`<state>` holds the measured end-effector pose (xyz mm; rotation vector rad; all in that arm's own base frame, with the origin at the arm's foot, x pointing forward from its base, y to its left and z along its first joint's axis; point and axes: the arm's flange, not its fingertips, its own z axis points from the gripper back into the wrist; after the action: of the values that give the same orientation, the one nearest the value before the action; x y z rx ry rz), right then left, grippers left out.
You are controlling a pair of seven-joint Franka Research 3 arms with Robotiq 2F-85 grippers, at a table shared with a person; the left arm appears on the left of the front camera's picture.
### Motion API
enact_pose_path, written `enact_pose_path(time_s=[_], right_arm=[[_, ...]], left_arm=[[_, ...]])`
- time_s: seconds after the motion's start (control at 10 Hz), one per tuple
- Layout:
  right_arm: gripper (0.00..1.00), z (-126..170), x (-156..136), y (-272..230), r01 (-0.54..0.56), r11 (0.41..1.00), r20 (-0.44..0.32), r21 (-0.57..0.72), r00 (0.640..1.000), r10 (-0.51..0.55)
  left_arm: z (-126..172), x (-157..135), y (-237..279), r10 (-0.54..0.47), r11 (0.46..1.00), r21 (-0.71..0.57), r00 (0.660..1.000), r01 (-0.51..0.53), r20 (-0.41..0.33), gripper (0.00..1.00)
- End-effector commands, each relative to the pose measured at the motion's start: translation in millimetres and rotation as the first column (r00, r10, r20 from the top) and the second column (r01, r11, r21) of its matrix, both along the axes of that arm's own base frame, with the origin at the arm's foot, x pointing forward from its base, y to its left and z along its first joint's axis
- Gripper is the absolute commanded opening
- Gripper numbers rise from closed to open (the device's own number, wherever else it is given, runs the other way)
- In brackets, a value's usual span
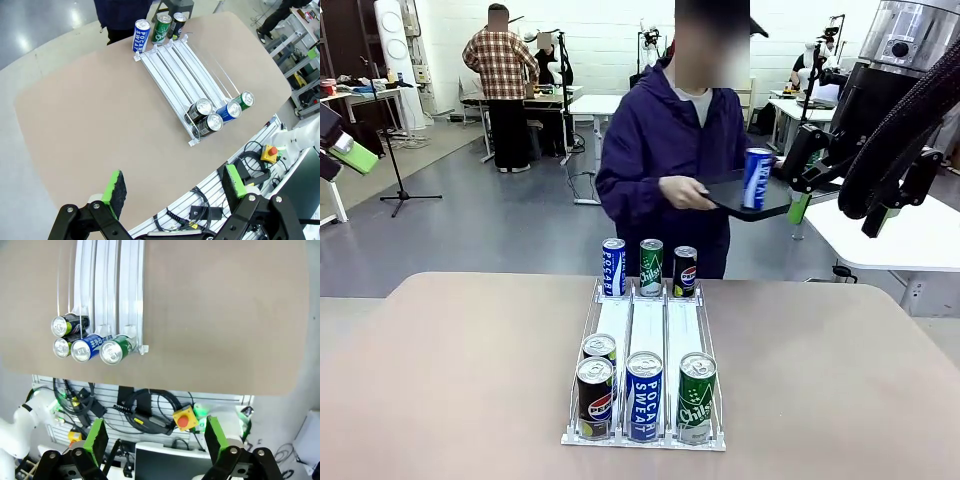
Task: Retrieve and hand over the desired beverage to the person.
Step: Place the picked can on the Handle tray extended by the person.
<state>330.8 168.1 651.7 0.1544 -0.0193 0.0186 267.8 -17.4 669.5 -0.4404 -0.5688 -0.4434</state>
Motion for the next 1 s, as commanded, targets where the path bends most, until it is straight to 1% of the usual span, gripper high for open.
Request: enact_pose_path(time_s=[0.0,0.6,0.7,0.8,0.9], right_arm=[[1.0,0.5,-0.5,-0.7,0.0,1.0,0.001,0.002,1.0,0.0],[1.0,0.0,0.0,-0.1,0.0,1.0,0.0,0.0,1.0,0.0],[1.0,6.6,-22.7,-26.2,-0.06,0.998,0.081,0.006,0.995,0.059],[1.0,26.5,-33.9,-62.7,-0.111,0.989,0.119,0.096,0.988,0.1],[1.0,46.6,-45.8,-106.8,-0.191,0.958,0.167,0.216,0.974,0.156]], left_arm=[[-0.7,-0.1,1.9,-0.01,1.0,0.008,1.0,0.01,0.002,1.0],[-0.7,-0.1,1.9,-0.01,1.0,0.008,1.0,0.01,0.002,1.0],[-0.7,-0.1,1.9,-0.01,1.0,0.008,1.0,0.01,0.002,1.0],[-0.7,-0.1,1.9,-0.01,1.0,0.008,1.0,0.01,0.002,1.0],[-0.7,-0.1,1.9,-0.01,1.0,0.008,1.0,0.01,0.002,1.0]])
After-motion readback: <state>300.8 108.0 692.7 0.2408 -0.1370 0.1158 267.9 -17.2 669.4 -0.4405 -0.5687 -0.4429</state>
